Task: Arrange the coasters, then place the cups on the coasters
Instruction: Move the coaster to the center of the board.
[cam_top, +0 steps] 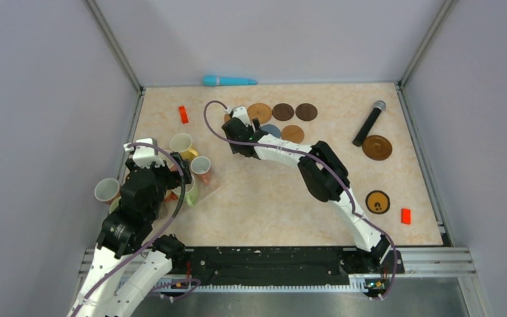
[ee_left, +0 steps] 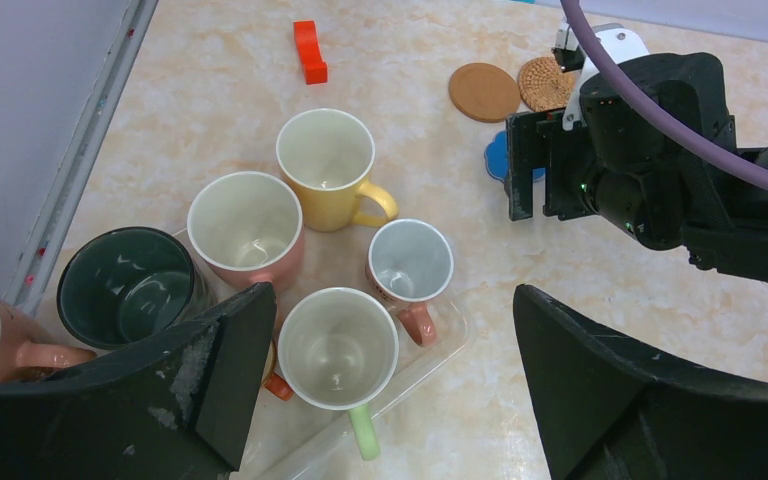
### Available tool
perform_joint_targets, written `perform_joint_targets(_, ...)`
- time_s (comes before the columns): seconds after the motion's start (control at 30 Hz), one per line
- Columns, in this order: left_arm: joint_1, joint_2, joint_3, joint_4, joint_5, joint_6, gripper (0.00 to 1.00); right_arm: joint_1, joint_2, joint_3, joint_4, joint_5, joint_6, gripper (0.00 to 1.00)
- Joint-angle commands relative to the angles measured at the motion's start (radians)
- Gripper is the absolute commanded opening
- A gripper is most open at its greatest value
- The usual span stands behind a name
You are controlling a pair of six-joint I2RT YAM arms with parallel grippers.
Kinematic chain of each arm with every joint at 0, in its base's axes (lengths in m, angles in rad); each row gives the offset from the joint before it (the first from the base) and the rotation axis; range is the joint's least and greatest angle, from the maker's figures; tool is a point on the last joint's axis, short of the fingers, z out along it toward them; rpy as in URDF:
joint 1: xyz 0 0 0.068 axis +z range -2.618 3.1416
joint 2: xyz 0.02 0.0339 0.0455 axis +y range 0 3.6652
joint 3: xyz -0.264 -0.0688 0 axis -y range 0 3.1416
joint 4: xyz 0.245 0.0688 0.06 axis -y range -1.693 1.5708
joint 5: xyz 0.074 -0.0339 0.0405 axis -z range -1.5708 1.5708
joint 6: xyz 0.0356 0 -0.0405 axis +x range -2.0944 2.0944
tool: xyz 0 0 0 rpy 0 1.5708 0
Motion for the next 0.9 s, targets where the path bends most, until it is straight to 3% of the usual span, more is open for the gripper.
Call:
perform_joint_targets(0.0,-0.002,-0.004,-0.006,0.043,-0.001,0.001,0.93,-0.019,-0.017,0.005,-0.066,0.087,0.025,0.78)
perform_joint_targets(0.33,-0.002,-0.009,-0.005,0.040,-0.008,0.001,0.93,-0.016,-0.176,-0.129,-0.045,0.030,0.023,0.77)
perform_joint_targets(0.6,-0.001,-0.010,-0.006,0.040,-0.009,0.001,0.93,-0.037,-0.517,-0.465,-0.026,-0.095,0.085,0.78)
perform_joint_targets(0.87,-0.002,-0.025,-0.006,0.040,-0.012,0.000,0.93,-0.171,-0.896,-0.849,-0.130,-0.104,0.281,0.77)
